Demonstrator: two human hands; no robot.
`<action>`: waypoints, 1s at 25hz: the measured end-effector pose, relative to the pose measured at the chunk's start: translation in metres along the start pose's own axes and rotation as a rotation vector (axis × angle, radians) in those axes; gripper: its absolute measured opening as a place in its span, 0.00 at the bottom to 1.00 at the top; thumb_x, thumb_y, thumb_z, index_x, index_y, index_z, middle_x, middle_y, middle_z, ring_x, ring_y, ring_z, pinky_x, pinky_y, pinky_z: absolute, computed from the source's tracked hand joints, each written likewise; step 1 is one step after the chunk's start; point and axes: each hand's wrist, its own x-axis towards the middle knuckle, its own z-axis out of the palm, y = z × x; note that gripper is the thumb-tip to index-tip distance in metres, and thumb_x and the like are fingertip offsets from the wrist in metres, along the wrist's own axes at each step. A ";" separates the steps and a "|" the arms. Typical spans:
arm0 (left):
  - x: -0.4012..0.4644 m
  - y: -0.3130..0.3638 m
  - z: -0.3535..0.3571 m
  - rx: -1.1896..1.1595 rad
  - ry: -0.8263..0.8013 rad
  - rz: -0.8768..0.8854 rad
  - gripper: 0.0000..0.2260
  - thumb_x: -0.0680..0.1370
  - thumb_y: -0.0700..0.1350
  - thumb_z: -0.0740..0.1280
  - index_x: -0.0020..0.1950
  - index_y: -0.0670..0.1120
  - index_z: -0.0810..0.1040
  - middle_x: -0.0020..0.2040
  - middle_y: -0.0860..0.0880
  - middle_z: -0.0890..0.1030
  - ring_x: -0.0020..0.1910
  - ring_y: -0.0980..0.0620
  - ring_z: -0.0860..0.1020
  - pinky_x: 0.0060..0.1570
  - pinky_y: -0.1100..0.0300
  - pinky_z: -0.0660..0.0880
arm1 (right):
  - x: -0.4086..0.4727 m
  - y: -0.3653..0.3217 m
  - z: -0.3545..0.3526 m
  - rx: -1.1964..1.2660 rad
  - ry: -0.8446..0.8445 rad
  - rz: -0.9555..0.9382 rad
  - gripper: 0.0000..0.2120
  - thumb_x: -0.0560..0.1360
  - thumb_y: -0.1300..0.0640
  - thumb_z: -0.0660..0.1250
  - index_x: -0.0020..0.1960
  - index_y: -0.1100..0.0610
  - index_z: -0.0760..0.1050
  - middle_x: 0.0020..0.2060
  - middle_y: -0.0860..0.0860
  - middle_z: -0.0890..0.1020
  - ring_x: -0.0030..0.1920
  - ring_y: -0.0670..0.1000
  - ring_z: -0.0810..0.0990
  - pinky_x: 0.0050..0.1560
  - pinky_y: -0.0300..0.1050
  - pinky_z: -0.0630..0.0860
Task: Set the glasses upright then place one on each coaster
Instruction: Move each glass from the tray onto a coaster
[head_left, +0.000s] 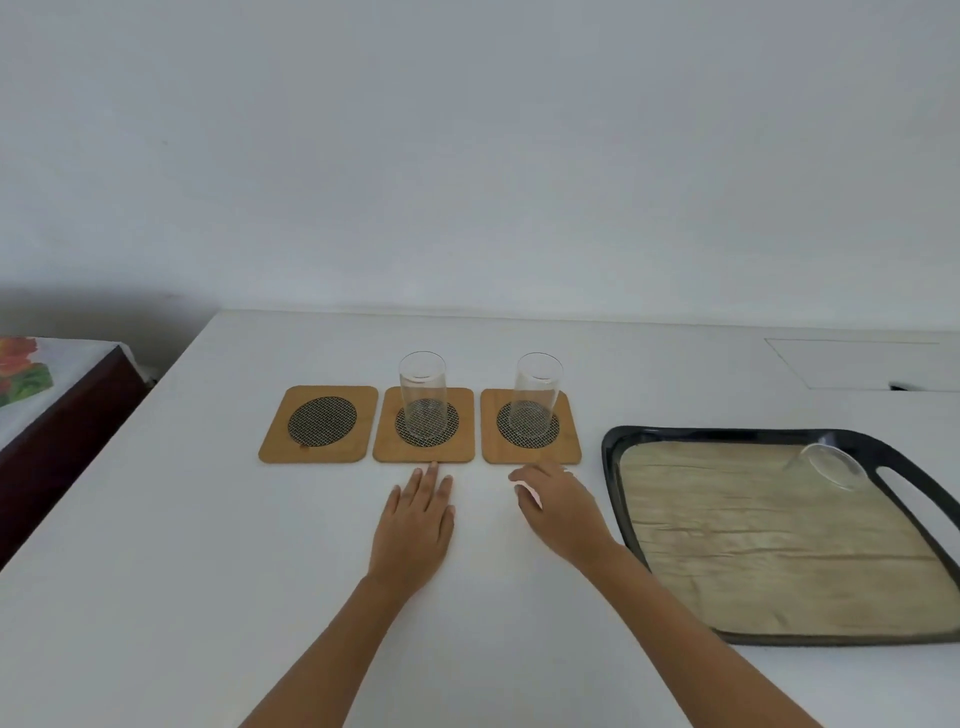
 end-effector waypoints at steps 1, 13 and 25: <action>-0.001 0.001 0.000 0.006 -0.006 -0.003 0.26 0.79 0.53 0.44 0.74 0.46 0.62 0.77 0.45 0.60 0.76 0.44 0.58 0.73 0.46 0.57 | 0.001 0.002 -0.014 -0.005 0.051 -0.006 0.10 0.77 0.60 0.62 0.55 0.56 0.79 0.53 0.50 0.81 0.51 0.53 0.79 0.48 0.46 0.76; -0.003 0.004 -0.001 -0.032 0.006 -0.029 0.31 0.74 0.56 0.42 0.71 0.46 0.68 0.74 0.45 0.66 0.74 0.44 0.63 0.71 0.44 0.60 | -0.011 0.129 -0.203 -0.427 0.149 0.756 0.18 0.74 0.50 0.64 0.63 0.52 0.73 0.63 0.58 0.71 0.67 0.66 0.63 0.62 0.58 0.65; -0.004 0.006 -0.008 -0.062 -0.019 -0.018 0.33 0.73 0.57 0.41 0.71 0.45 0.68 0.74 0.43 0.66 0.73 0.43 0.63 0.71 0.43 0.60 | -0.042 0.151 -0.205 -0.102 0.306 0.832 0.20 0.67 0.51 0.72 0.58 0.52 0.77 0.56 0.55 0.79 0.54 0.57 0.77 0.46 0.47 0.72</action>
